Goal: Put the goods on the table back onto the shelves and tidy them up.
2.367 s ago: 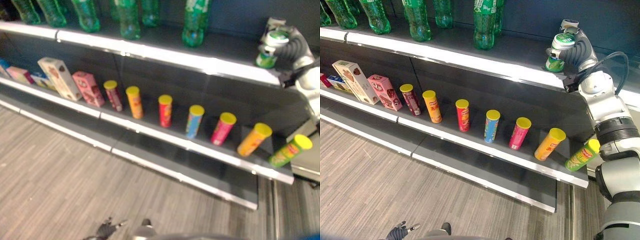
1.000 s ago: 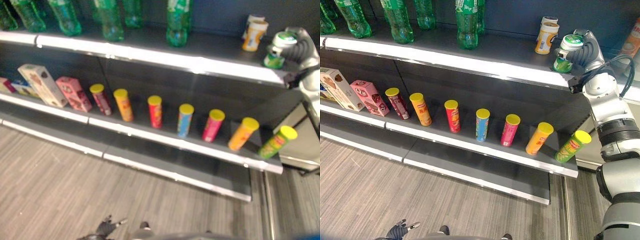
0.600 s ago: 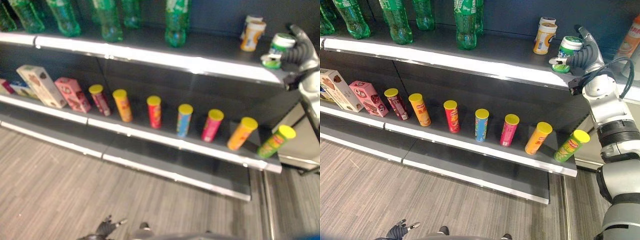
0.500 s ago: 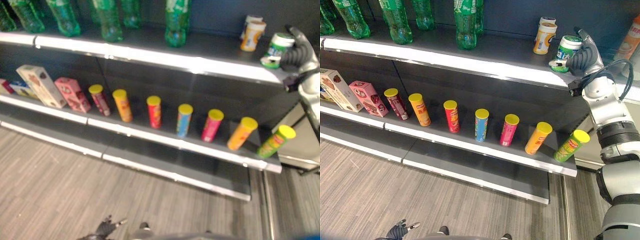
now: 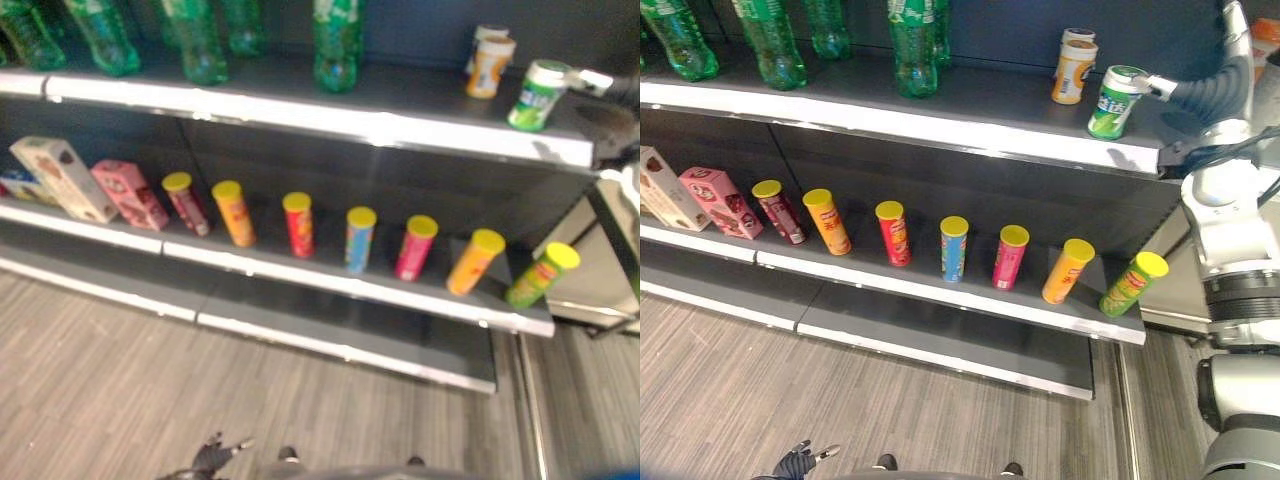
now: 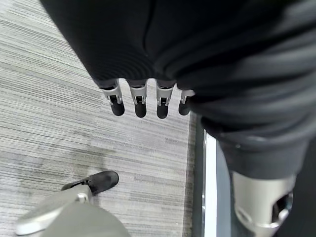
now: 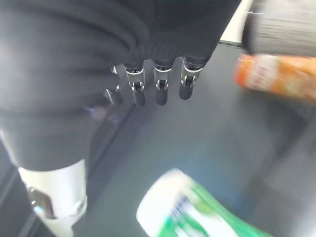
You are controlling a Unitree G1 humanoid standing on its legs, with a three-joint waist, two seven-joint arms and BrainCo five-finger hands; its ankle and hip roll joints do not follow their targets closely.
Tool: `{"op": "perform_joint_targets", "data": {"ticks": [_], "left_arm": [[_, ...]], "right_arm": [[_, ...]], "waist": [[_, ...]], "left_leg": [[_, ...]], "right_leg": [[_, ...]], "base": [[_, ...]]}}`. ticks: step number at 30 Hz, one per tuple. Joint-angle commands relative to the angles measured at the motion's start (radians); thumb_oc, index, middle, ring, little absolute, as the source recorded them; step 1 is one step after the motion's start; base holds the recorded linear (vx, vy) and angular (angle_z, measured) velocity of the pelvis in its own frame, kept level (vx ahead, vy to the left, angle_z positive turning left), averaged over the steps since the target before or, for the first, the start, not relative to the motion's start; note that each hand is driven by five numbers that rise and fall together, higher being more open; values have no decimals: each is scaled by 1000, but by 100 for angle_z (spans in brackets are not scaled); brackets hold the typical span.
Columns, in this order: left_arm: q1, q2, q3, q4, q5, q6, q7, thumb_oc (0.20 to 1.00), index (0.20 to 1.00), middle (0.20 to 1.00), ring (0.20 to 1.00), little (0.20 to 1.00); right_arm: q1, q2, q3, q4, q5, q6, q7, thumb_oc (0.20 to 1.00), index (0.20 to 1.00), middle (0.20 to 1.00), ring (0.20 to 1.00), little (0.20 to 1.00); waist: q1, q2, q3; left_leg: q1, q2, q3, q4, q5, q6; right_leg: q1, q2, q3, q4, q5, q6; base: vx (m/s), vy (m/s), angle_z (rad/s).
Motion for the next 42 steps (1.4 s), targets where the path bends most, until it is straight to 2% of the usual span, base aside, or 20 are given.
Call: {"op": "perform_joint_targets", "data": {"ticks": [1,7,20,42], "left_arm": [[-69,9,-29,26,50,-9,18,1000,1000,1000,1000,1000],[-71,7,-33,20,38,-7,22,1000,1000,1000,1000,1000],[-74,10,-37,33,16,-6,20,1000,1000,1000,1000,1000],[-75,9,-18,41,15,1,22,1000,1000,1000,1000,1000]], "right_arm": [[-61,1,5,-2,122,-38,11,1000,1000,1000,1000,1000],[-103,39,23,87,295,-42,34,1000,1000,1000,1000,1000],[-237,54,80,211,464,-45,74,1000,1000,1000,1000,1000],[-208,111,128,124,438,-30,118,1000,1000,1000,1000,1000]], "waist": [[21,-2,8],[18,-5,8],[27,-6,9],[35,-10,9]], "left_leg": [[59,15,127,14,-101,-40],[63,15,134,16,-100,-43],[59,18,132,15,-93,-51],[59,20,131,14,-89,-53]], "right_leg": [[25,-20,-39,52,-101,21],[30,-19,-40,52,-101,19],[31,-18,-52,56,-101,18],[35,-18,-67,62,-102,15]], "base": [[-3,0,-4],[2,-1,-3],[0,0,0],[0,0,0]]}}
